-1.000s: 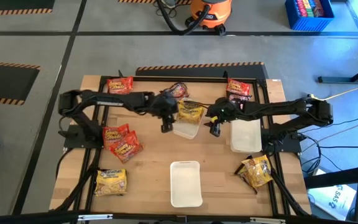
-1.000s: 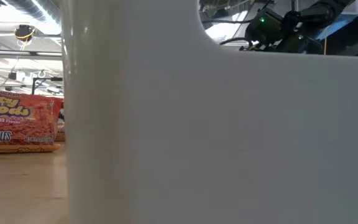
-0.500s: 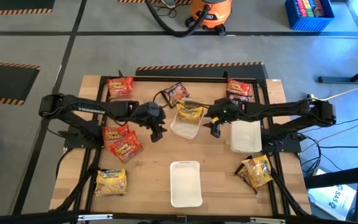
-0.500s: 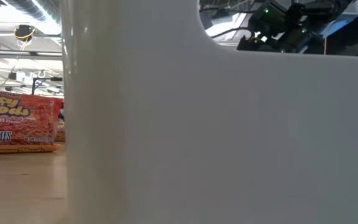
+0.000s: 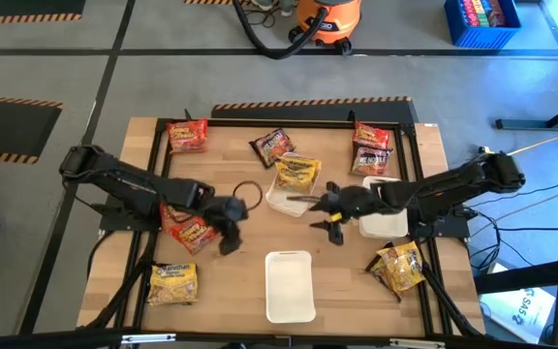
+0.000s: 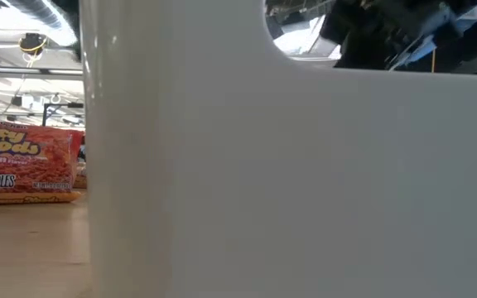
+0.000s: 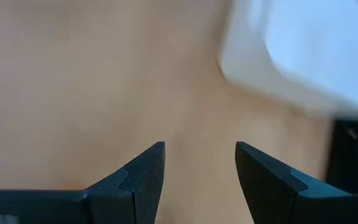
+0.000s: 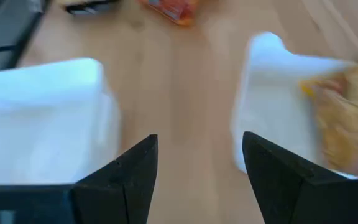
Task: Sort Maruchan noodles
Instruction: Put the left yellow noodle pack in the top left white bin
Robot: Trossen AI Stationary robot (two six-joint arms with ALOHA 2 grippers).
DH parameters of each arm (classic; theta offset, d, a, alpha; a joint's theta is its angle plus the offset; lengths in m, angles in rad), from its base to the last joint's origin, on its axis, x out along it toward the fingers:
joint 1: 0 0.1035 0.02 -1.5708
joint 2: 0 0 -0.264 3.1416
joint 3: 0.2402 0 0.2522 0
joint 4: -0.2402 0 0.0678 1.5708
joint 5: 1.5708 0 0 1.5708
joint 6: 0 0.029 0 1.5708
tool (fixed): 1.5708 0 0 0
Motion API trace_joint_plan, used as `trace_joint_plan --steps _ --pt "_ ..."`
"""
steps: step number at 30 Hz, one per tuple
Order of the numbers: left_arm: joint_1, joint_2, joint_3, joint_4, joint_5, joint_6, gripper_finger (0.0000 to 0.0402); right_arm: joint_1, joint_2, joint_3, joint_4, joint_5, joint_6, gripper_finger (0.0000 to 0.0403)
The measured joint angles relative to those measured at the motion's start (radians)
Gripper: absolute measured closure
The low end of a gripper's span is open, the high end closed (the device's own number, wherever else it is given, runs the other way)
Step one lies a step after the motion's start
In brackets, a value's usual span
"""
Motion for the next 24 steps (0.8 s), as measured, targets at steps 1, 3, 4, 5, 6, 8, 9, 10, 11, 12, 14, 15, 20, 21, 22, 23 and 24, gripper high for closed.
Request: trace_joint_plan --steps 1,3,4,5,6,8,9,10,11,12,14,15,20,21,22,23,24 --pt "-0.024 -0.004 0.000 -0.014 0.028 -0.037 0.0212 0.019 0.000 0.000 0.014 0.008 0.013 0.0189" --pt "-0.070 -0.014 0.000 -0.050 0.089 -0.126 0.0212 0.058 0.000 0.000 0.047 0.024 0.027 0.0189" --pt "-0.094 -0.025 0.000 -0.073 0.127 -0.185 0.0213 0.075 0.001 0.000 0.063 0.033 0.035 0.0189" --pt "-0.118 -0.039 0.000 -0.084 0.165 -0.247 0.0214 0.091 0.007 0.000 0.083 0.044 0.040 0.0189" --pt "-0.142 -0.052 0.000 -0.089 0.191 -0.296 0.0215 0.106 0.013 0.000 0.099 0.054 0.043 0.0189" --pt "-0.192 -0.078 0.001 -0.116 0.203 -0.366 0.0215 0.132 0.033 0.000 0.133 0.071 0.047 0.0189" --pt "-0.215 -0.096 0.001 -0.139 0.199 -0.389 0.0216 0.141 0.045 0.000 0.153 0.074 0.050 0.0189" --pt "-0.235 -0.117 0.001 -0.168 0.191 -0.406 0.0216 0.148 0.057 0.000 0.163 0.075 0.055 0.0189" --pt "-0.254 -0.134 0.001 -0.200 0.179 -0.417 0.0216 0.155 0.072 0.000 0.182 0.077 0.064 0.0189" --pt "-0.273 -0.150 0.001 -0.235 0.159 -0.419 0.0216 0.158 0.084 0.000 0.194 0.078 0.070 0.0189" --pt "-0.311 -0.183 0.001 -0.313 0.121 -0.419 0.0216 0.160 0.112 0.000 0.221 0.073 0.079 0.0189" --pt "-0.325 -0.203 0.001 -0.339 0.109 -0.420 0.0216 0.163 0.123 0.000 0.224 0.073 0.090 0.0189" --pt "-0.350 -0.313 -0.022 -0.373 0.048 -0.455 0.0216 0.163 0.168 0.000 0.244 0.072 0.120 0.0189" --pt "-0.350 -0.340 -0.038 -0.373 0.049 -0.470 0.0216 0.163 0.174 0.000 0.247 0.074 0.121 0.0189" --pt "-0.350 -0.368 -0.058 -0.374 0.058 -0.489 0.0216 0.161 0.178 0.000 0.250 0.080 0.121 0.0189" --pt "-0.351 -0.393 -0.082 -0.375 0.071 -0.511 0.0216 0.161 0.180 0.000 0.249 0.088 0.121 0.0189" --pt "-0.351 -0.420 -0.108 -0.377 0.082 -0.538 0.0216 0.161 0.185 0.000 0.258 0.096 0.121 0.0189"
